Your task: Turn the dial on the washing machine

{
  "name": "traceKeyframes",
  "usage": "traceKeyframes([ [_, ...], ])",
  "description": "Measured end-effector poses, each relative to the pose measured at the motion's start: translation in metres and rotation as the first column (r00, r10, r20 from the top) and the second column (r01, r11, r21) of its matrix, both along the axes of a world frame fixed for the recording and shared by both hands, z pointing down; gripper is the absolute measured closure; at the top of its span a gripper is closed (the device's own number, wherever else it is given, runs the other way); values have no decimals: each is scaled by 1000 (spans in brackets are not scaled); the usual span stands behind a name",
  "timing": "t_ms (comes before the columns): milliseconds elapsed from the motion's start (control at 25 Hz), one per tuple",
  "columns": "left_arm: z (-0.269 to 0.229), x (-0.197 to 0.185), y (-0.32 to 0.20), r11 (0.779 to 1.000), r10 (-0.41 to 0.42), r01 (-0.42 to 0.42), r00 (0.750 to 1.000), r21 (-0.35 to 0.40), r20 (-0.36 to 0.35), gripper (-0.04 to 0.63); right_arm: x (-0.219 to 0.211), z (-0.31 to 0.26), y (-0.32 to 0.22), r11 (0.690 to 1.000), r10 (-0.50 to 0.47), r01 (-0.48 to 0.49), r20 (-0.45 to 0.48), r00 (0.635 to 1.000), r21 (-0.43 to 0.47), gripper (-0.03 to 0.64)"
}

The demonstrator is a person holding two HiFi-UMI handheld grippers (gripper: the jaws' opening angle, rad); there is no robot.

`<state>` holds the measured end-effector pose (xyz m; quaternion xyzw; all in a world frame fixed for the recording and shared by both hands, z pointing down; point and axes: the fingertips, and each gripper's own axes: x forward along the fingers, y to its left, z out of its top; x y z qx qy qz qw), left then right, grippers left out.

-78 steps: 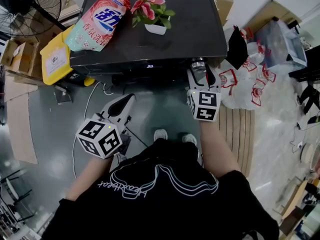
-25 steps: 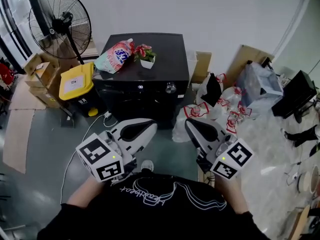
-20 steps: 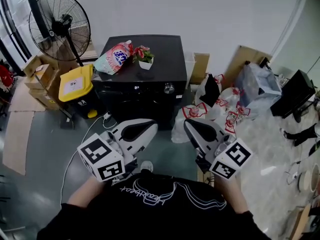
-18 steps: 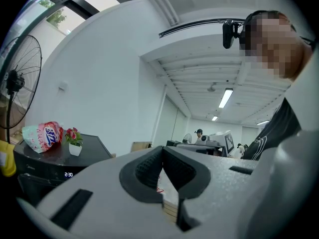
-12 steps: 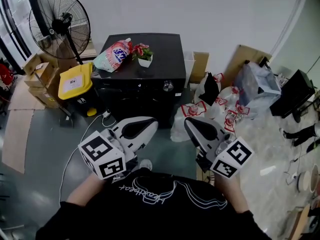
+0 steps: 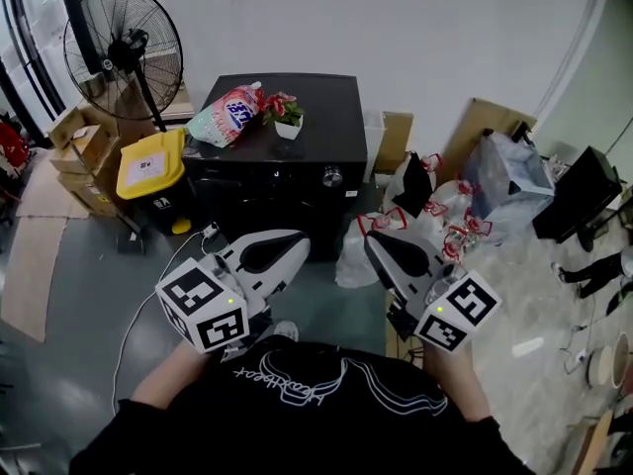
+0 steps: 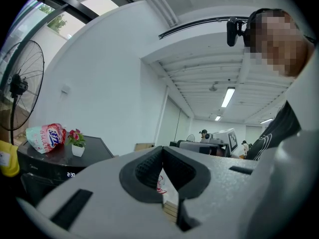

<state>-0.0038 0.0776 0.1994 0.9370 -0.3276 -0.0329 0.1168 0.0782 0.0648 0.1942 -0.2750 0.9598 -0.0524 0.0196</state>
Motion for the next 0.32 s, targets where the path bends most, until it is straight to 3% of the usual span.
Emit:
traceKeyframes([
  [320, 7, -1, 0, 1000, -4, 4, 1000, -13, -4, 592, 2, 6, 0, 1000, 6, -6, 1, 1000, -10, 614],
])
